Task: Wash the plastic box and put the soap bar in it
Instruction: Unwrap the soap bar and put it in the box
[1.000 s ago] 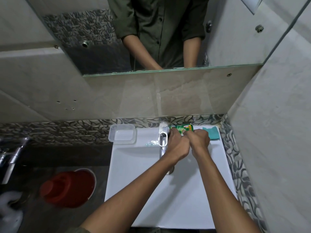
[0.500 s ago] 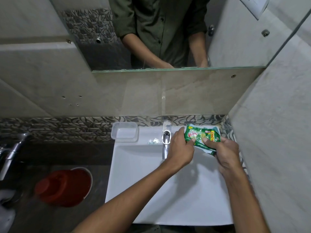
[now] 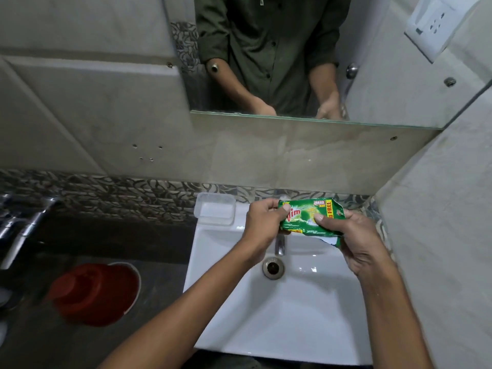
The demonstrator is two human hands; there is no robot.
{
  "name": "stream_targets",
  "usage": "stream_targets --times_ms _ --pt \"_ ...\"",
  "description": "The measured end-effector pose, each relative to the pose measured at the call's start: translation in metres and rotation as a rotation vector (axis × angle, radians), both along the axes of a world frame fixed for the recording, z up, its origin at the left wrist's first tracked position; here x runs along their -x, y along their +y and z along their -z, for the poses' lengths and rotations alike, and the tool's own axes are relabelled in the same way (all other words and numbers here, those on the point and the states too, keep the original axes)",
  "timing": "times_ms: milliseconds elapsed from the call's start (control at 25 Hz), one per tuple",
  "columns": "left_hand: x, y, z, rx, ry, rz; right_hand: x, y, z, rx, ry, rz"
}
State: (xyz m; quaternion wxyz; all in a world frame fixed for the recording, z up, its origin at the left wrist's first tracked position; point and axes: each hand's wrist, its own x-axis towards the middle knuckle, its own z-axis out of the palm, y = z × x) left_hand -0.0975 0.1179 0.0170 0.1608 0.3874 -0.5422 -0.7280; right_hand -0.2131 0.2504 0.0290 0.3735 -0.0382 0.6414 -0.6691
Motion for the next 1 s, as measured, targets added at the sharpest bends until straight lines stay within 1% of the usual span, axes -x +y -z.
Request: stream_targets --times_ms 200,280,320,440,520,600,720,840,1000 --pt "-0.044 -0.049 0.003 -0.143 0.037 0.039 -0.024 -0.048 -0.003 -0.054 0.041 -0.126" --pt "-0.061 -0.068 0.008 -0.153 0.038 0.027 -0.034 -0.074 0.0 -0.092 0.073 -0.146" --pt "-0.066 -0.077 0.012 -0.123 0.024 -0.016 -0.039 -0.086 0.003 -0.119 0.094 -0.133" --pt "-0.085 -0.104 0.029 0.011 -0.047 -0.276 -0.055 -0.122 0.019 -0.216 0.175 -0.062" --pt "-0.096 -0.116 0.04 0.021 -0.082 -0.364 -0.065 -0.142 0.03 -0.32 0.291 -0.017" --pt "-0.103 -0.123 0.048 -0.019 -0.087 -0.371 -0.075 -0.161 0.039 -0.404 0.41 -0.004" --pt "-0.103 -0.127 0.051 -0.073 -0.051 -0.371 -0.087 -0.185 0.053 -0.481 0.536 -0.052" --pt "-0.102 -0.13 0.051 -0.124 -0.011 -0.364 -0.099 -0.205 0.067 -0.529 0.572 -0.081" --pt "-0.105 -0.132 0.047 -0.174 0.023 -0.351 -0.109 -0.22 0.072 -0.531 0.569 -0.177"
